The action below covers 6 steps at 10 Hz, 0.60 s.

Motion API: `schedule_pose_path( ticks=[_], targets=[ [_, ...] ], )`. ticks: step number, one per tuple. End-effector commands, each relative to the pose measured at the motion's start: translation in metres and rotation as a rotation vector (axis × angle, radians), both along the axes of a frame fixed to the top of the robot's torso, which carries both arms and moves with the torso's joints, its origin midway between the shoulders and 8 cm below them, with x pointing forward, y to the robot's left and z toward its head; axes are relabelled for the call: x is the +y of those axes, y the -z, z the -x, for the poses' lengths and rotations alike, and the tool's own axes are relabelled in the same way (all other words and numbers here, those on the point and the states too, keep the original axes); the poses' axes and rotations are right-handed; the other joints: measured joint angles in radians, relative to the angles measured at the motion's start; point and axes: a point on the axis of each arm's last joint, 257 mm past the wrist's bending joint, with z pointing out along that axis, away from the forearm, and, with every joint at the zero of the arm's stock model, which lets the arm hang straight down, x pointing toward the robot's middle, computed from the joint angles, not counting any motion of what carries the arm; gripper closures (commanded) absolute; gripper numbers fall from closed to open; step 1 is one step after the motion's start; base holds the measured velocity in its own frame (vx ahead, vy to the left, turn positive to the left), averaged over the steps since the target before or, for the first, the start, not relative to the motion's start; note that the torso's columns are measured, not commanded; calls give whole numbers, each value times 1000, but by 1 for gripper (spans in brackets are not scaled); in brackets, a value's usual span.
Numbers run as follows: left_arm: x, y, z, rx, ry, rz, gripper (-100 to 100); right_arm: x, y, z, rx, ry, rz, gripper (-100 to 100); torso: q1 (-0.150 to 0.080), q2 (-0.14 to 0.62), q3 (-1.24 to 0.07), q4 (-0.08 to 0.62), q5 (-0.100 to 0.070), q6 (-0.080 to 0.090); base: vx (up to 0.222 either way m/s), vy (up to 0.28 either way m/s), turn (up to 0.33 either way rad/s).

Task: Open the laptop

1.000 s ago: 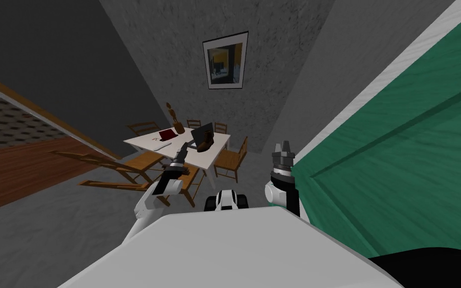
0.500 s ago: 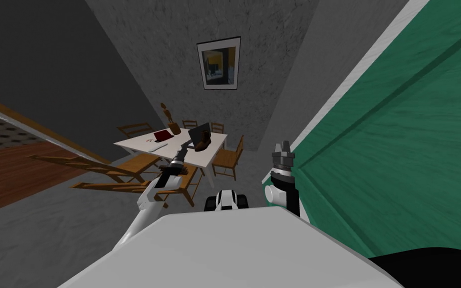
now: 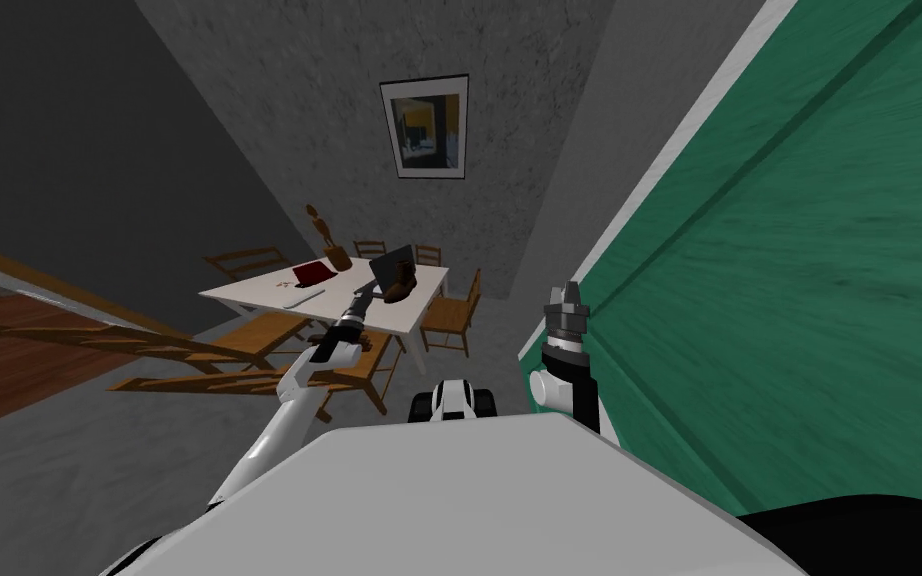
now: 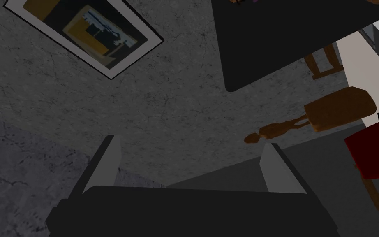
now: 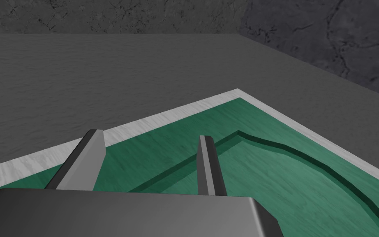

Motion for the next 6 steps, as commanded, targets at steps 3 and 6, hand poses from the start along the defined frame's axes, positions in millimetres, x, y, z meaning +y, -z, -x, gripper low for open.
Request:
schedule_pose_path(
  ticks=[3,6],
  targets=[
    [26,13,-19,53,-41,-32,-100,0,0,0,0,0,0,0,0,0,0,0,0,-1,-7,17,-66],
    [44,15,-32,82,-68,-54,-100,0,0,0,0,0,0,0,1,0,0,0,0,0,15,37,-103]
  ],
)
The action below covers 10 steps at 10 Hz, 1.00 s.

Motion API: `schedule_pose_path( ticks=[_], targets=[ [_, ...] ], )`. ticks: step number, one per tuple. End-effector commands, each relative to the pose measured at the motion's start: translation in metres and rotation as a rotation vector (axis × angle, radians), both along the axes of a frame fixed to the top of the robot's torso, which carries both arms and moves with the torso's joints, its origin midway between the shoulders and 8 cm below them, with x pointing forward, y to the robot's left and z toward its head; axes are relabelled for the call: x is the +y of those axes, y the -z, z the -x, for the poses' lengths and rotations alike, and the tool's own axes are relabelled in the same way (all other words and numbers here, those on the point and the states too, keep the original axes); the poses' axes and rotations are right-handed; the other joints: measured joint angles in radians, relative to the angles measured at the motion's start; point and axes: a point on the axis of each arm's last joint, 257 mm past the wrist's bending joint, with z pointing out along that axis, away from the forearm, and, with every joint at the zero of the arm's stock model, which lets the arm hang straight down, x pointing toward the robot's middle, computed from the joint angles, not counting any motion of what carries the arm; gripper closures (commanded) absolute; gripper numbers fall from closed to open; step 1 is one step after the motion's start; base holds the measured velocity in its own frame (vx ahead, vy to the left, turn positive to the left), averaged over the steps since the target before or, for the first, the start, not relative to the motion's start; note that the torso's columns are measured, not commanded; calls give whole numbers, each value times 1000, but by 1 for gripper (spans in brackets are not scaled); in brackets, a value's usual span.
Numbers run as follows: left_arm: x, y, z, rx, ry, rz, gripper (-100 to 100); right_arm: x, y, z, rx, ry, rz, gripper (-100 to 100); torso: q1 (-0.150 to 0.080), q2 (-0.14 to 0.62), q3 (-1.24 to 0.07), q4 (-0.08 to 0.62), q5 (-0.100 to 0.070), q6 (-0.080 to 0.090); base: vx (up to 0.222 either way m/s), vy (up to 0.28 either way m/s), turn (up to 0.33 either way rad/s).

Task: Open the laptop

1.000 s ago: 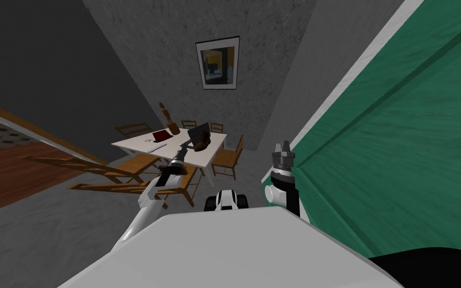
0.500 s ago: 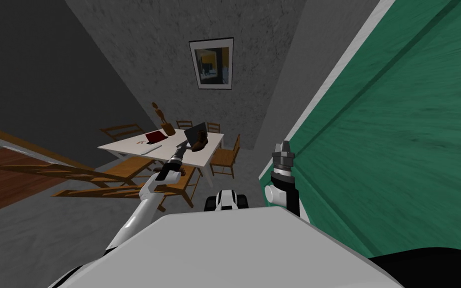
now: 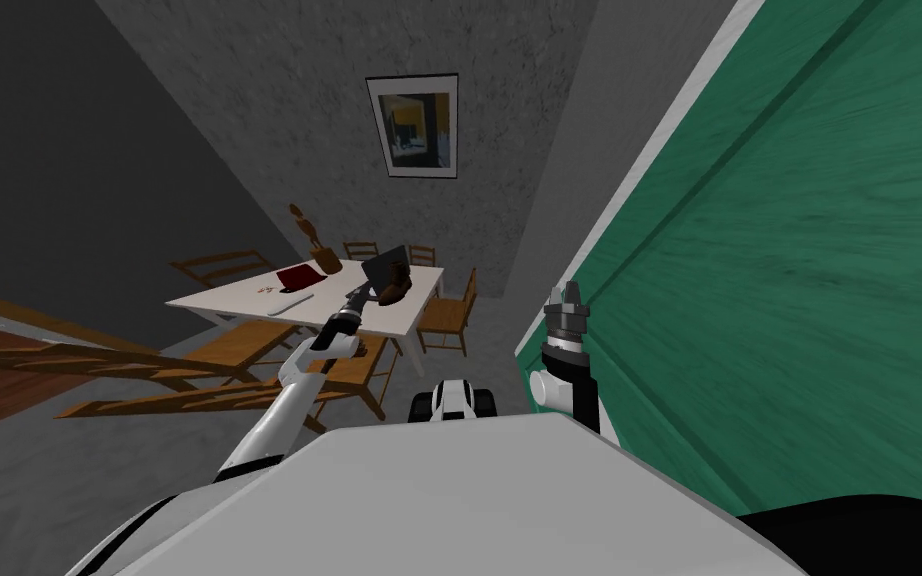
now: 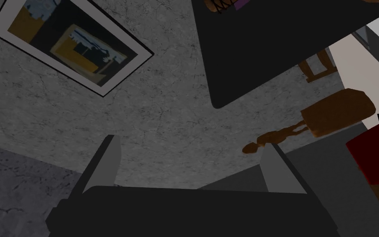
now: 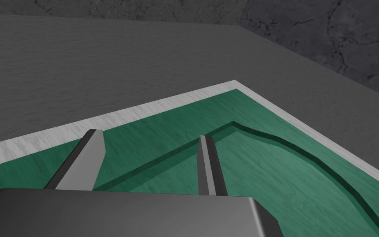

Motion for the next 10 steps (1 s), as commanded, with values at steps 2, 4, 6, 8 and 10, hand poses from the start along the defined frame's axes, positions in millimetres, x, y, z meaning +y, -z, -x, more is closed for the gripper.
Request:
schedule_pose_path(
  ticks=[2,4,6,8,10],
  targets=[
    [26,5,-15,41,-37,-25,-100,0,0,0,0,0,0,0,-2,1,1,0,0,0,31,29,-69],
    [42,3,-25,62,-61,-42,-100,0,0,0,0,0,0,0,-1,0,0,0,0,0,55,40,-100],
    [57,0,-33,78,-83,-57,-100,0,0,0,0,0,0,0,0,0,0,0,0,0,67,56,-71],
    [71,-5,-40,92,-104,-71,-100,0,0,0,0,0,0,0,0,1,1,0,0,0,72,62,-67],
    [84,-9,-45,105,-124,-82,-100,0,0,0,0,0,0,0,-2,1,1,0,-1,0,67,43,-56]
  ],
)
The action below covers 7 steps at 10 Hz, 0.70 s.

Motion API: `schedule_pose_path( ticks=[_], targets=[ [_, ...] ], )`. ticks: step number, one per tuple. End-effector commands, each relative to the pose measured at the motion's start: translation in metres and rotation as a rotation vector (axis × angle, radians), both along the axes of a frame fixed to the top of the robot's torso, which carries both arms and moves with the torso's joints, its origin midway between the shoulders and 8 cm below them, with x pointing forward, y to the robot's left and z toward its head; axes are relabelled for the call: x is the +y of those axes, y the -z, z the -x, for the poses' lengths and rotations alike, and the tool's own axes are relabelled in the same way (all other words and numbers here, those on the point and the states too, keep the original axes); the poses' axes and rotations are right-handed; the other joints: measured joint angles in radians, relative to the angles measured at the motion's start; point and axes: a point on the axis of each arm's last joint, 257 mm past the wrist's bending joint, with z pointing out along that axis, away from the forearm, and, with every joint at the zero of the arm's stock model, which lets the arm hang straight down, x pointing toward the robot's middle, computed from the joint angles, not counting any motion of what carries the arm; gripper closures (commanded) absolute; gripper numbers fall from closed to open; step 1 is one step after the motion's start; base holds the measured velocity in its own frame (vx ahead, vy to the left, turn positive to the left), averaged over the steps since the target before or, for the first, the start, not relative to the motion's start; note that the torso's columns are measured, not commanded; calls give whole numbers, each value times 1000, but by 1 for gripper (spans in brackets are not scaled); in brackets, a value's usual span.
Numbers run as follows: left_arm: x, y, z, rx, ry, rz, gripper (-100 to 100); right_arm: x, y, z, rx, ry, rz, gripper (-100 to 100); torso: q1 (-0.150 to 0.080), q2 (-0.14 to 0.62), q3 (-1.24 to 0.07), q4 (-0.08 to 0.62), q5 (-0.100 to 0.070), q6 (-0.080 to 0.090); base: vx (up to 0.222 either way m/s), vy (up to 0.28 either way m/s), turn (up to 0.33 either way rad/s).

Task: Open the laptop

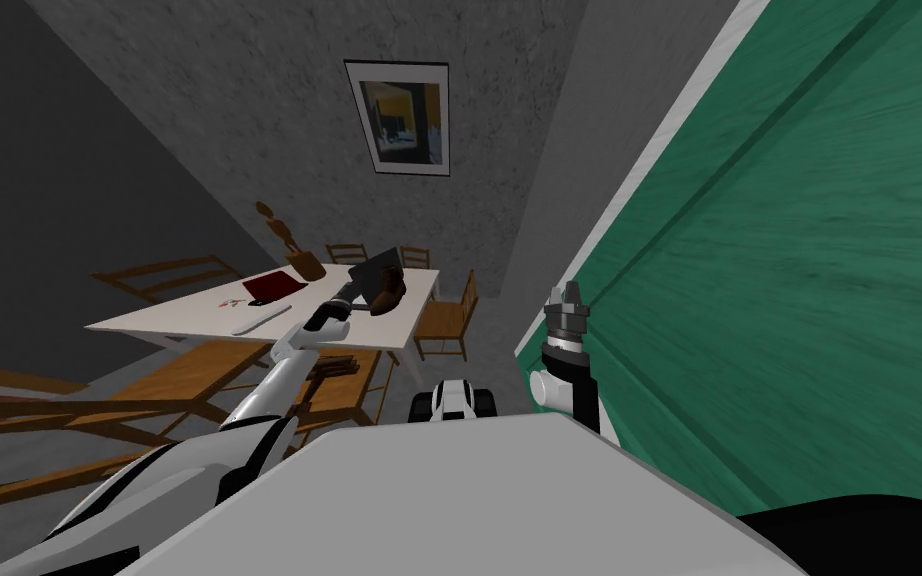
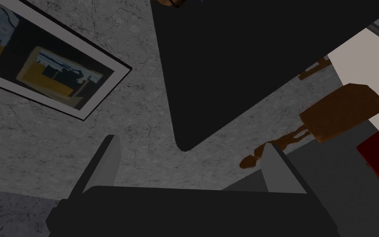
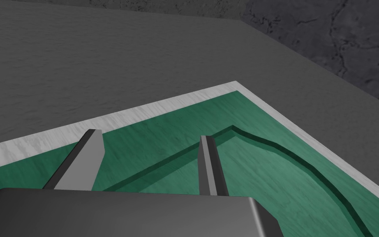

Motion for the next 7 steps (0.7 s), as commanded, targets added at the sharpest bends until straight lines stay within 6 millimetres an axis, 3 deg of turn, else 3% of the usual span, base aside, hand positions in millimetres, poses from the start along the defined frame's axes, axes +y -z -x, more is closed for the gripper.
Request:
schedule_pose_path(
  ticks=[1,3,5,6,7],
  targets=[
    [21,-7,-8,21,-34,-17,-100,0,0,0,0,0,0,0,0,0,0,0,0,0,65,53,-88],
    [33,-11,-12,32,-53,-25,-100,0,0,0,0,0,0,0,2,0,0,0,1,0,47,54,-66],
    [30,-11,-10,30,-49,-24,-100,0,0,0,0,0,0,0,-1,2,1,1,0,0,9,12,-3],
    [30,-11,-10,30,-49,-24,100,0,0,0,0,0,0,0,-1,2,1,1,0,0,0,0,0],
    [30,-8,-16,36,-54,55,100,0,0,0,0,0,0,0,0,1,1,0,0,0,-18,79,-9]
  ],
)
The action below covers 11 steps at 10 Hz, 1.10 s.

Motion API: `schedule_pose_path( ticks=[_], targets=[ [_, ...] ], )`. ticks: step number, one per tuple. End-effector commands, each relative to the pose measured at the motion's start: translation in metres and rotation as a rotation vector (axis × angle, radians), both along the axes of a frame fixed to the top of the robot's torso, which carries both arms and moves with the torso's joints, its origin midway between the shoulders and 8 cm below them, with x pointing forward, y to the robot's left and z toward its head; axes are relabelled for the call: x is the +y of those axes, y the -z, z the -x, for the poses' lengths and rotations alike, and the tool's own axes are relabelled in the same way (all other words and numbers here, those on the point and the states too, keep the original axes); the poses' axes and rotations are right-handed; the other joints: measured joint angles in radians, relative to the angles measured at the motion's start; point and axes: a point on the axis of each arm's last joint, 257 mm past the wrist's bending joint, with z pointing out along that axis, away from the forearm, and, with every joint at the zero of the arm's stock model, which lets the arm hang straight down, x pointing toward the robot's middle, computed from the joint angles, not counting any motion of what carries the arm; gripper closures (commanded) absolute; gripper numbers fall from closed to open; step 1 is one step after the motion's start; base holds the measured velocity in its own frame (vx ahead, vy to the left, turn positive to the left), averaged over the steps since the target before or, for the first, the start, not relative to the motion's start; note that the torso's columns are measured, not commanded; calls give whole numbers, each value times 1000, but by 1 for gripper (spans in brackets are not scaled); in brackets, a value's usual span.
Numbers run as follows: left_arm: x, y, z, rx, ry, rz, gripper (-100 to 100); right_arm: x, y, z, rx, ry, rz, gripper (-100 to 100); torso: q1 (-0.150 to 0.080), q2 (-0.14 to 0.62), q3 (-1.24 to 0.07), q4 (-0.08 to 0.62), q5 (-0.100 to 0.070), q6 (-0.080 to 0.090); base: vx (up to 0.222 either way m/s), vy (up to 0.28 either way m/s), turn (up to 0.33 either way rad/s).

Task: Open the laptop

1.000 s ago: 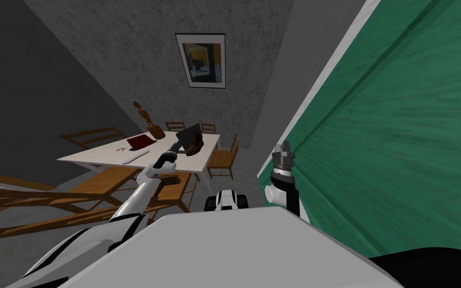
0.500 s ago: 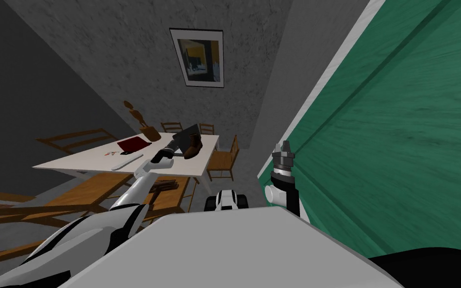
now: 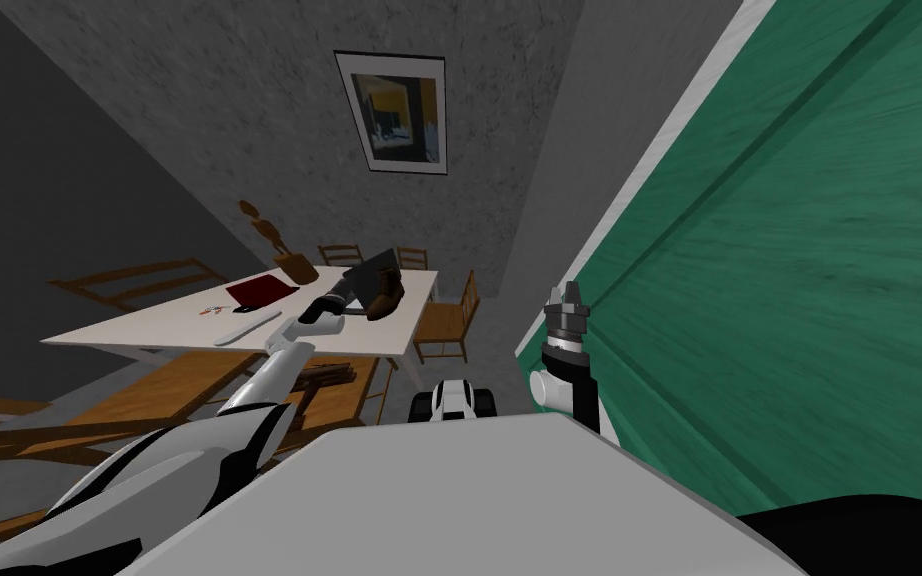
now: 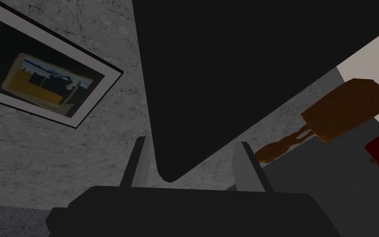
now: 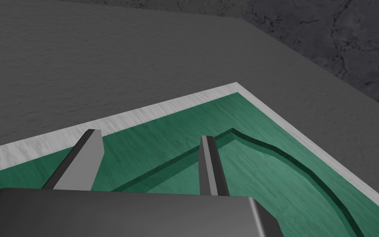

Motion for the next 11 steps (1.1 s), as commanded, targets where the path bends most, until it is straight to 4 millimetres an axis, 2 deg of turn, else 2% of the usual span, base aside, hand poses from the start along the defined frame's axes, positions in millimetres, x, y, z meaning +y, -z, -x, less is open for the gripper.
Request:
schedule_pose_path(
  ticks=[1,8,9,11],
  targets=[
    [0,3,-9,6,-9,118,100,0,0,0,0,0,0,0,5,1,1,2,2,1,-44,127,-43],
    [-7,12,-29,23,-24,395,100,0,0,0,0,0,0,0,4,-2,-1,-2,3,-1,-41,129,-30],
    [-5,8,-28,16,-21,364,100,0,0,0,0,0,0,0,4,-2,-1,-1,2,-1,-11,56,-9],
    [-13,26,-32,25,-27,496,100,0,0,0,0,0,0,0,0,0,0,0,-1,1,-18,132,-15]
  ],
)
